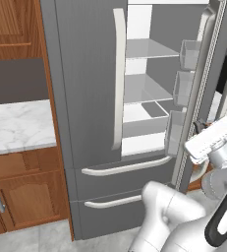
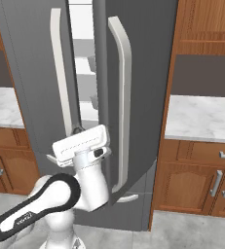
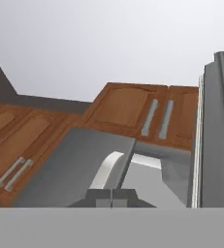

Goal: Place one of the steaks on the plate and the other in the bowl. Then place the bowl in the fridge.

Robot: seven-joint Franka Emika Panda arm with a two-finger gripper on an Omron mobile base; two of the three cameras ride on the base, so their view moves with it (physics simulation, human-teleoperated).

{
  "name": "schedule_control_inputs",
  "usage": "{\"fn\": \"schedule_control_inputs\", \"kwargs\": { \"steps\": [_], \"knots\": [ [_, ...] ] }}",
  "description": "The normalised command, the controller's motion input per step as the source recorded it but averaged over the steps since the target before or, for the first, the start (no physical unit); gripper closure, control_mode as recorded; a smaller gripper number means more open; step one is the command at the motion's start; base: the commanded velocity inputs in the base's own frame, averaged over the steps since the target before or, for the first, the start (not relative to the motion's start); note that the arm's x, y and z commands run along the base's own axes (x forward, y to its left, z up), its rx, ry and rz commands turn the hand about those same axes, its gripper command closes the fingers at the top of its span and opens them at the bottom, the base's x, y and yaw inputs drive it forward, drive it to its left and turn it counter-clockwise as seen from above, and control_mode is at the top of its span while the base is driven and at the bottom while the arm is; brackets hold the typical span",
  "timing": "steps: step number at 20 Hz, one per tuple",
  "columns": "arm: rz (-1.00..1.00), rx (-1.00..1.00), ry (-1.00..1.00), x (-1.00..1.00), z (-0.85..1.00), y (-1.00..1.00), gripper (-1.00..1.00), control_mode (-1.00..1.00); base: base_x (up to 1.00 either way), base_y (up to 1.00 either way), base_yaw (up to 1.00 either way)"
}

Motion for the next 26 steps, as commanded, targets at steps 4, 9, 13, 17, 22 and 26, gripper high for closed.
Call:
{"fn": "schedule_control_inputs", "kwargs": {
  "steps": [4, 9, 13, 17, 22, 26],
  "knots": [
    [-0.18, 0.0, 0.26, 0.31, 0.03, 0.12, 1.0, -1.0, 0.0, 0.0, 0.0],
    [-0.16, -0.02, 0.35, 0.59, 0.0, 0.38, 1.0, -1.0, 0.0, 0.0, 0.0],
    [-0.12, 0.07, 0.22, 0.61, -0.02, 0.11, 1.0, -1.0, 0.0, 0.0, 0.0],
    [-0.22, 0.15, 0.15, 0.48, -0.03, 0.0, 1.0, -1.0, 0.0, 0.0, 0.0],
    [-0.23, 0.22, 0.22, 0.15, 0.0, -0.32, 1.0, -1.0, 0.0, 0.0, 0.0],
    [-0.23, 0.24, 0.2, 0.07, 0.0, -0.99, 1.0, -1.0, 0.0, 0.0, 0.0]
  ]
}}
